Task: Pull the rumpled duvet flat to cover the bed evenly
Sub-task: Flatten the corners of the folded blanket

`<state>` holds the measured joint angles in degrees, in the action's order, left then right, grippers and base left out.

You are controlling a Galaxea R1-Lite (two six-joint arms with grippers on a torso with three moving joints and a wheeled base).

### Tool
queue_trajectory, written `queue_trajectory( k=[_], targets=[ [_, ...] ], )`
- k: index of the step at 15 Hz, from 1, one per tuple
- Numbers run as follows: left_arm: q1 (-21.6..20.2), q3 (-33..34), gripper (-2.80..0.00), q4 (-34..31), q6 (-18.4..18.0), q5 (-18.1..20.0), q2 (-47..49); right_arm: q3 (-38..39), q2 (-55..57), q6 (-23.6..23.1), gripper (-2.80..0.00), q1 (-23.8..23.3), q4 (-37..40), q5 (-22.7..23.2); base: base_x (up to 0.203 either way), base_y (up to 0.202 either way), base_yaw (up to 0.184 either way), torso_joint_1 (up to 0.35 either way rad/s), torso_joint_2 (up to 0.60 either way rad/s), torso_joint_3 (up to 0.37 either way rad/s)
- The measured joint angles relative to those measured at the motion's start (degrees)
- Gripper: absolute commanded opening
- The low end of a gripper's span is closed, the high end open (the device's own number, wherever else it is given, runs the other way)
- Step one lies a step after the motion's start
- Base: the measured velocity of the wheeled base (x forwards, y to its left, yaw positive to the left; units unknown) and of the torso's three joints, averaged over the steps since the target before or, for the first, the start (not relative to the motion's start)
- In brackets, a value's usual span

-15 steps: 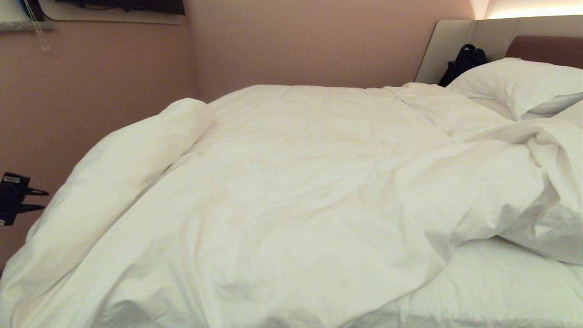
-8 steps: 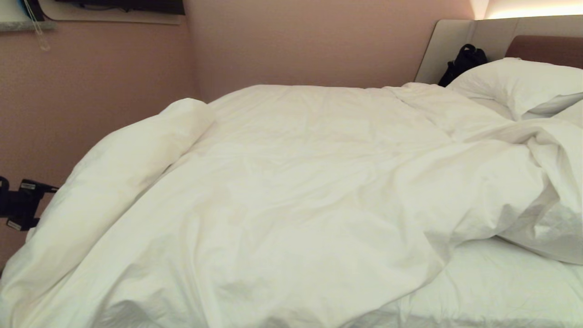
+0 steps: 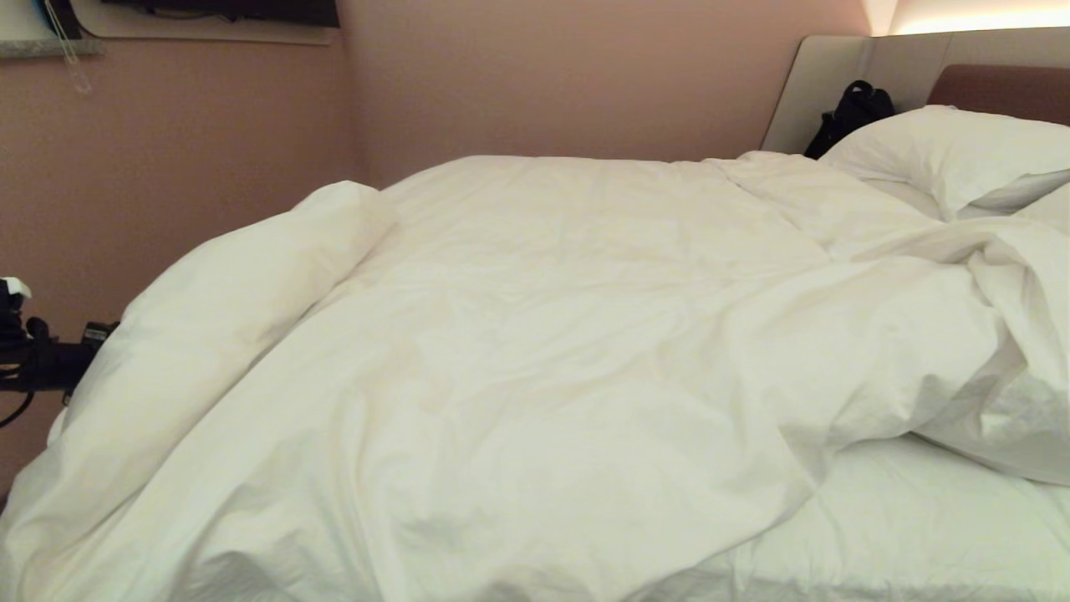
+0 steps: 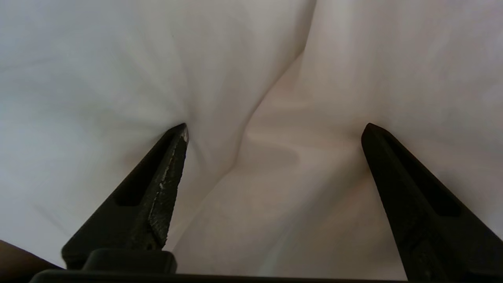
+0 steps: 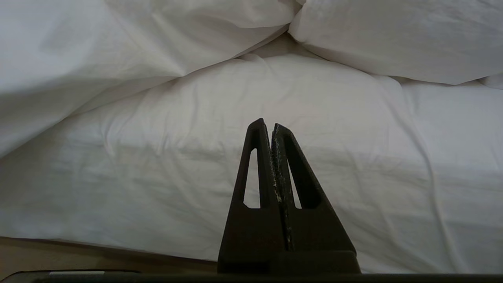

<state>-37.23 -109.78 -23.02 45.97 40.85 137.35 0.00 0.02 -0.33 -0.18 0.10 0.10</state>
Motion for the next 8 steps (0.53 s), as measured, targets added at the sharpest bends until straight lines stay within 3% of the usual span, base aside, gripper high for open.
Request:
queue_trajectory(
  k=[3, 8],
  targets=[
    [0.2, -0.1, 0.00, 0.0, -0.1, 3.5, -0.5, 0.0, 0.0, 0.0, -2.80, 0.0, 0.0, 0.0, 0.000, 0.000, 0.000, 0.000, 0.00, 0.000],
    [0.0, -0.1, 0.00, 0.0, -0.1, 4.0, -1.1, 0.0, 0.0, 0.0, -2.80, 0.0, 0.0, 0.0, 0.000, 0.000, 0.000, 0.000, 0.00, 0.000]
  ],
)
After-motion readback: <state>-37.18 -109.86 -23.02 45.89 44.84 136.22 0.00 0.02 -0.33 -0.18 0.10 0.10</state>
